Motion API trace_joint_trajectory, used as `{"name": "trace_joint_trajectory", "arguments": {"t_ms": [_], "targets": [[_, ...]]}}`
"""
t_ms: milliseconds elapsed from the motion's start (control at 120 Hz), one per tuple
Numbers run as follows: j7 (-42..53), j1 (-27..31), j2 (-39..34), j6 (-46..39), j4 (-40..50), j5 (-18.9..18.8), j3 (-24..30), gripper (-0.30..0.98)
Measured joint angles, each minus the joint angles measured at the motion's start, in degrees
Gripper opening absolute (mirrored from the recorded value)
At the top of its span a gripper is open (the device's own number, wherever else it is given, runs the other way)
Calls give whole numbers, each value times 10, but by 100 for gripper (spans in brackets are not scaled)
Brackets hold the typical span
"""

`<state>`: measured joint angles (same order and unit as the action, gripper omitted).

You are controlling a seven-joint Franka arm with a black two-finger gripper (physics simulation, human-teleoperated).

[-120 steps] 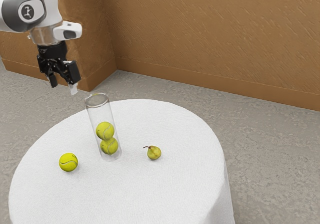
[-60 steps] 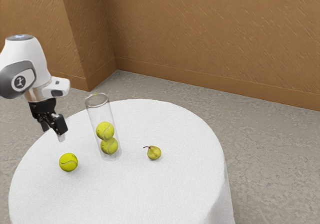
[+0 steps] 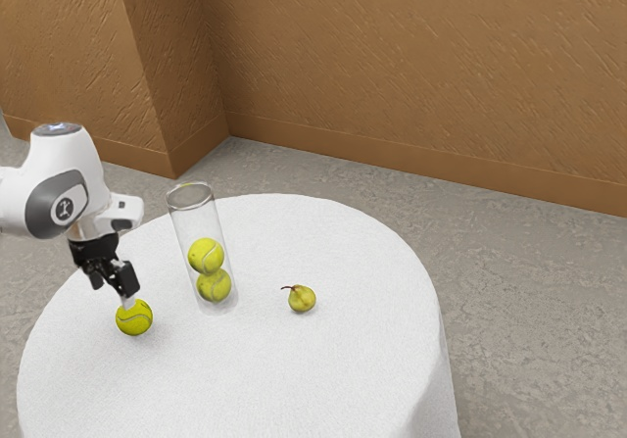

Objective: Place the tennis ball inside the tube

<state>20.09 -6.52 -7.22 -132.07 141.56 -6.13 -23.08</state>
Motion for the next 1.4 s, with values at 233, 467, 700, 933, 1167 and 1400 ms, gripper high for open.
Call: {"name": "trace_joint_trajectory", "arguments": {"t_ms": [233,467,700,933,1167,1400], "targets": [[20,-1,76,-34,-21,39,1,69],[38,0,131,-72,-23,75,3,69],[50,0,148,-98,-23,93,7,62],[55,-1,146,-108,-23,98,8,40],[56,-3,70,-61,-23,98,5,37],[57,1,-19,42,-50,96,2,38]]}}
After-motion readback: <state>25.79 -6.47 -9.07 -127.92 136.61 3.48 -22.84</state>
